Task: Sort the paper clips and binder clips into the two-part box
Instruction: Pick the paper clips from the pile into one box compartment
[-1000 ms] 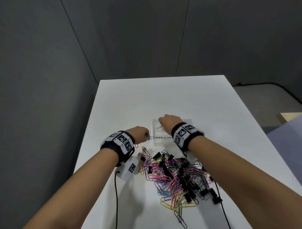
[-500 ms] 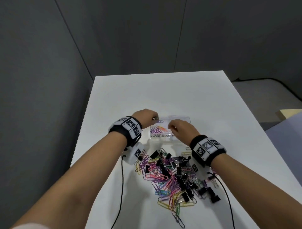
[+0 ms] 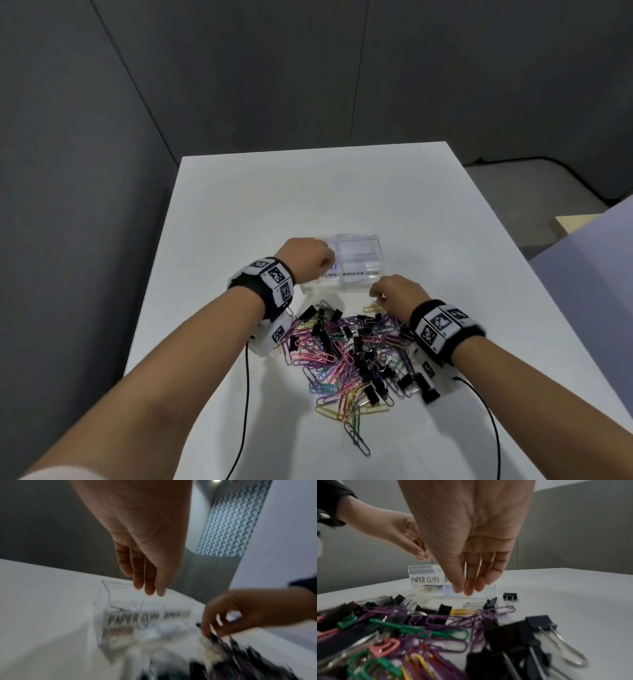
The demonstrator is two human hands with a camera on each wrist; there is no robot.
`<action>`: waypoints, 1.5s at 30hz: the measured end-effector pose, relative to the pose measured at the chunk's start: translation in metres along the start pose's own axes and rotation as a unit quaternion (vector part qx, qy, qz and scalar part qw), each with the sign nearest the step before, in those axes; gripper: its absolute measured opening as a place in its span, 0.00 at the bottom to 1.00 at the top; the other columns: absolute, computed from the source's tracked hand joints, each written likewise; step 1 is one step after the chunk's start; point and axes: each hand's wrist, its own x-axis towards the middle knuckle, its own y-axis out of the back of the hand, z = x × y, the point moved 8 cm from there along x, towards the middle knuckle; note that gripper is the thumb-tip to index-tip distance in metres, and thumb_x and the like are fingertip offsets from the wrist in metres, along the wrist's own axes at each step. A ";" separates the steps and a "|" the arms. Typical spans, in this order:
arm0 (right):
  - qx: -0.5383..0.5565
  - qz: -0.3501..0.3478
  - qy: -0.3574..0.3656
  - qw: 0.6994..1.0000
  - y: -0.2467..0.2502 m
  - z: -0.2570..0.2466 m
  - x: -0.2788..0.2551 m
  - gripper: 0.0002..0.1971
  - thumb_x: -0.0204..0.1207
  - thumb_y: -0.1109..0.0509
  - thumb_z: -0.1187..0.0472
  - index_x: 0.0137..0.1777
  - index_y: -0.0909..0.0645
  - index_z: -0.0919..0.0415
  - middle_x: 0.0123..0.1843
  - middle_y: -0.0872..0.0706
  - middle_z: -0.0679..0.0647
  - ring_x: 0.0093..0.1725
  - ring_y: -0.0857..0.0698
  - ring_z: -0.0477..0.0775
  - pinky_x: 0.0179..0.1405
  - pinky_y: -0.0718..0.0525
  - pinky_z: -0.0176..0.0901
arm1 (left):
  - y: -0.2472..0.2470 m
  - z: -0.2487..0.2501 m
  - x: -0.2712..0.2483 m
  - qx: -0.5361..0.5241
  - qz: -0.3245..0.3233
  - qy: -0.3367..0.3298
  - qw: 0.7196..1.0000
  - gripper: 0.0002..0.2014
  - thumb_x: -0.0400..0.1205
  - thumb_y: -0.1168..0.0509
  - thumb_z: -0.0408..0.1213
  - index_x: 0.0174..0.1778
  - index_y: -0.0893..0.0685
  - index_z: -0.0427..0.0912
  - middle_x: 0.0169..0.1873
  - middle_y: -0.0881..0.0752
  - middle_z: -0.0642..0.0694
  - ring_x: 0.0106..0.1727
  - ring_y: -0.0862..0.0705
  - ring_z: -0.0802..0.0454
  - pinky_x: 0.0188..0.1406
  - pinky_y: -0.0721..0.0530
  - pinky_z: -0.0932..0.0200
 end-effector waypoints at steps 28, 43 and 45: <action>0.127 -0.007 -0.018 0.992 -0.014 -0.016 0.001 0.08 0.79 0.46 0.71 0.47 0.35 0.57 0.34 0.27 0.53 0.32 0.29 0.54 0.34 0.30 0.44 | -0.078 0.003 -0.031 -0.176 -0.132 0.105 0.970 0.11 0.82 0.35 0.37 0.58 0.19 0.37 0.58 0.15 0.40 0.59 0.18 0.43 0.52 0.24 0.58; 0.027 -0.062 -0.070 0.995 -0.028 -0.044 0.019 0.08 0.80 0.37 0.63 0.52 0.19 0.67 0.55 0.14 0.61 0.50 0.15 0.59 0.48 0.17 0.45 | -0.079 -0.065 -0.081 -0.168 -0.131 0.223 0.951 0.16 0.84 0.46 0.34 0.68 0.30 0.41 0.62 0.18 0.38 0.58 0.20 0.41 0.57 0.23 0.50; 0.037 -0.074 -0.080 0.993 -0.031 -0.042 0.020 0.05 0.79 0.36 0.64 0.47 0.19 0.65 0.53 0.13 0.61 0.46 0.16 0.58 0.43 0.20 0.43 | -0.081 -0.065 -0.085 -0.147 -0.134 0.210 0.957 0.18 0.81 0.41 0.39 0.68 0.30 0.44 0.62 0.18 0.40 0.58 0.20 0.43 0.57 0.23 0.51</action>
